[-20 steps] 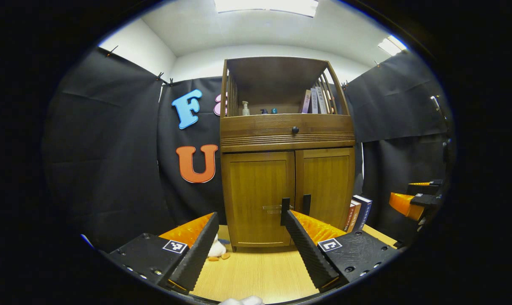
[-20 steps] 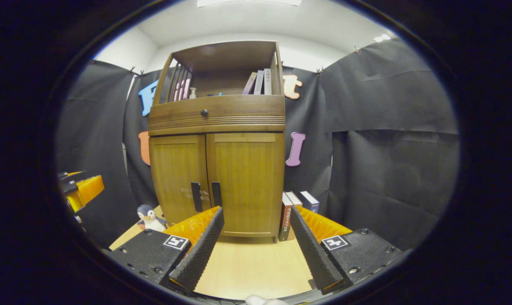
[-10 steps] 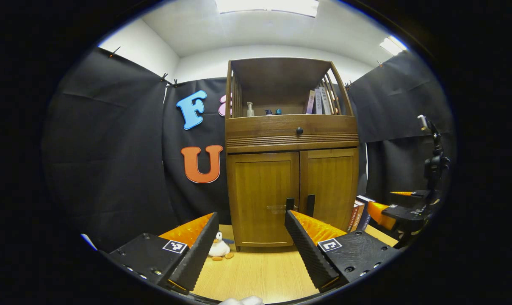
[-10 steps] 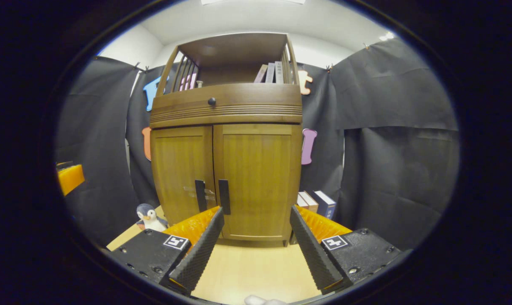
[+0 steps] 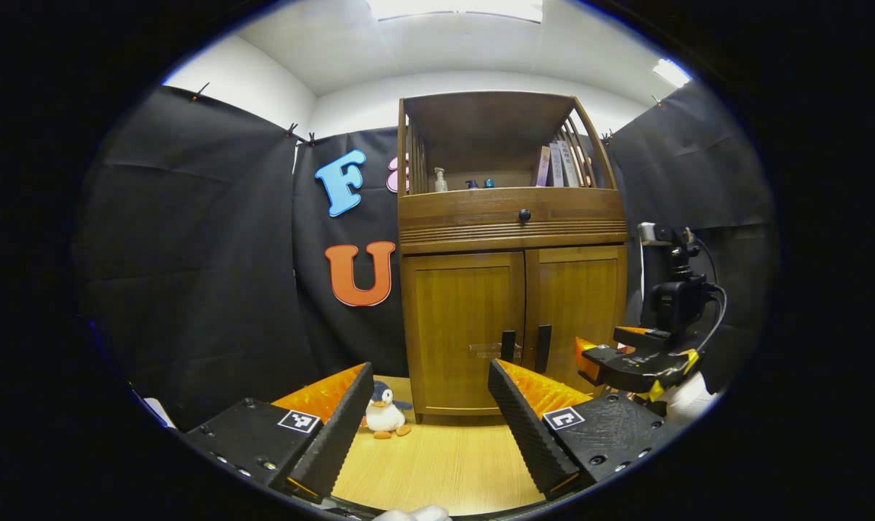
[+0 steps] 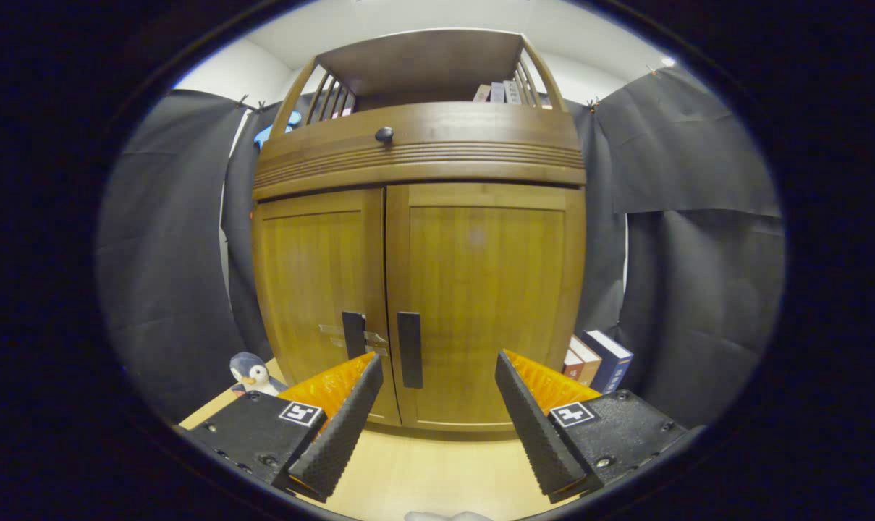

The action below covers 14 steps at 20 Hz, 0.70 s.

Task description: Open the right door of the double-door shoe cabinet with the right hand, and open the left door with the left hand.

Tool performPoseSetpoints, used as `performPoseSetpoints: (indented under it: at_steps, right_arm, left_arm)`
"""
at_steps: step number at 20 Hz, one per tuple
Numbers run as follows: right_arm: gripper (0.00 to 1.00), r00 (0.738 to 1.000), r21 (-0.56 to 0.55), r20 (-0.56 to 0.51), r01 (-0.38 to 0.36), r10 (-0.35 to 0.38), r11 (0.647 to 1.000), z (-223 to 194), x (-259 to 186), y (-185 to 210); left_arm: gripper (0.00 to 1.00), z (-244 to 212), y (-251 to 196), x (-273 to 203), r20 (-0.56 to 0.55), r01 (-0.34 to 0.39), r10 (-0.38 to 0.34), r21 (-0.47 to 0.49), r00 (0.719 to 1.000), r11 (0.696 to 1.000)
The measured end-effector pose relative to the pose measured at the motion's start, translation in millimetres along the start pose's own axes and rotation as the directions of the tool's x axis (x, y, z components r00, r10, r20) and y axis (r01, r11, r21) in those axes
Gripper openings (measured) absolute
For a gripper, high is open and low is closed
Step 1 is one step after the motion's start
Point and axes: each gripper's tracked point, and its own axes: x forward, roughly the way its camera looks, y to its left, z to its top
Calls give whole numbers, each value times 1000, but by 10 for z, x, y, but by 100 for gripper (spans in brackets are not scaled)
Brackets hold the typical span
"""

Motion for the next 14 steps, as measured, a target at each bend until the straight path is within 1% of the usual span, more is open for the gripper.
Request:
performPoseSetpoints:
  at_steps: [6, 9, 11, 14]
  right_arm:
    - [100, 1000, 9, -15, 4, -4, 1000, -81, 723, 127]
    - [99, 999, 3, -35, -16, 17, 1000, -177, 977, 245]
    - [100, 999, -11, -44, -4, 3, 1000, -233, 1129, 245]
    - [96, 996, -7, -88, -1, 1, 1000, -378, 1338, 263]
  left_arm:
    - [96, -24, -19, 60, -19, -27, 27, -3, 999, 1000]
    - [96, -7, -33, 81, -22, -39, 39, -2, 999, 999]
    - [96, -12, -41, 86, -24, -47, 47, -2, 999, 999]
    - [96, -21, -51, 96, -32, -58, 58, -5, 998, 998]
